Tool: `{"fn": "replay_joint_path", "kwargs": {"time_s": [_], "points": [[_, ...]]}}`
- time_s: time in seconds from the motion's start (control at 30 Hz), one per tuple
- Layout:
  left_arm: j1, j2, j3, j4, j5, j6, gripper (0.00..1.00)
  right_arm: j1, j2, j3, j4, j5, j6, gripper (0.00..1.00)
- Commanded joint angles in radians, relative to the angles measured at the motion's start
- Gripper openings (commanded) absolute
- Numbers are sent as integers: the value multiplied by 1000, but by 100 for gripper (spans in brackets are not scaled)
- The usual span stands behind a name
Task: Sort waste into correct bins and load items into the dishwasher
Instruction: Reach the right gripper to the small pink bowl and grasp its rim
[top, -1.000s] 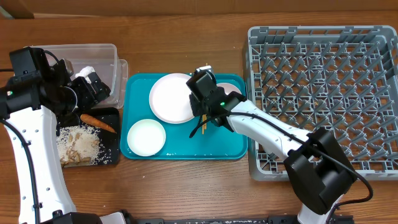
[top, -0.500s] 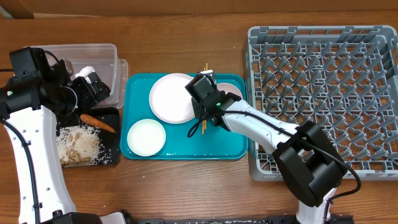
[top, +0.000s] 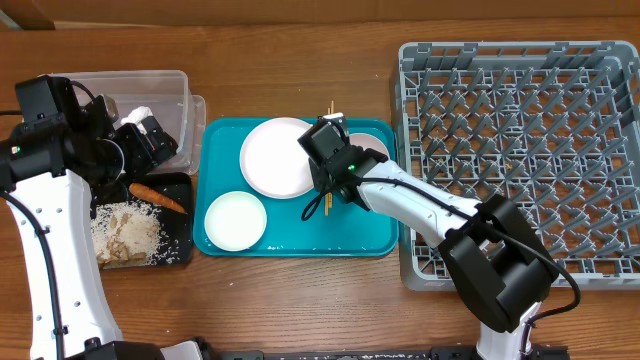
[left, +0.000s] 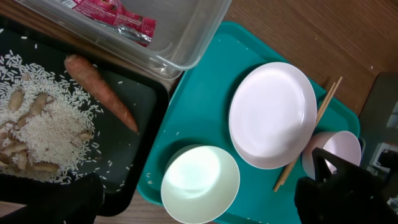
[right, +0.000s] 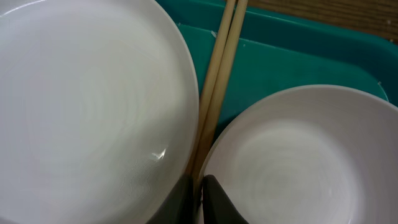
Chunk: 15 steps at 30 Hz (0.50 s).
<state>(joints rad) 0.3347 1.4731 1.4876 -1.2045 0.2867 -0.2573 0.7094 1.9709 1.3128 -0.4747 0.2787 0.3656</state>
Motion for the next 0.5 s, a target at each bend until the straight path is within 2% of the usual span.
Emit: {"fn": "replay_joint_path", "kwargs": {"time_s": [0.0, 0.2, 0.27, 0.47], "points": [[5, -2, 15, 1, -8, 7, 100, 2, 0, 10, -6, 17, 1, 9], [5, -2, 15, 1, -8, 7, 100, 2, 0, 10, -10, 17, 2, 10], [5, -2, 15, 1, -8, 7, 100, 2, 0, 10, -10, 16, 2, 4], [5, -2, 15, 1, -8, 7, 100, 2, -64, 31, -7, -25, 1, 4]]}}
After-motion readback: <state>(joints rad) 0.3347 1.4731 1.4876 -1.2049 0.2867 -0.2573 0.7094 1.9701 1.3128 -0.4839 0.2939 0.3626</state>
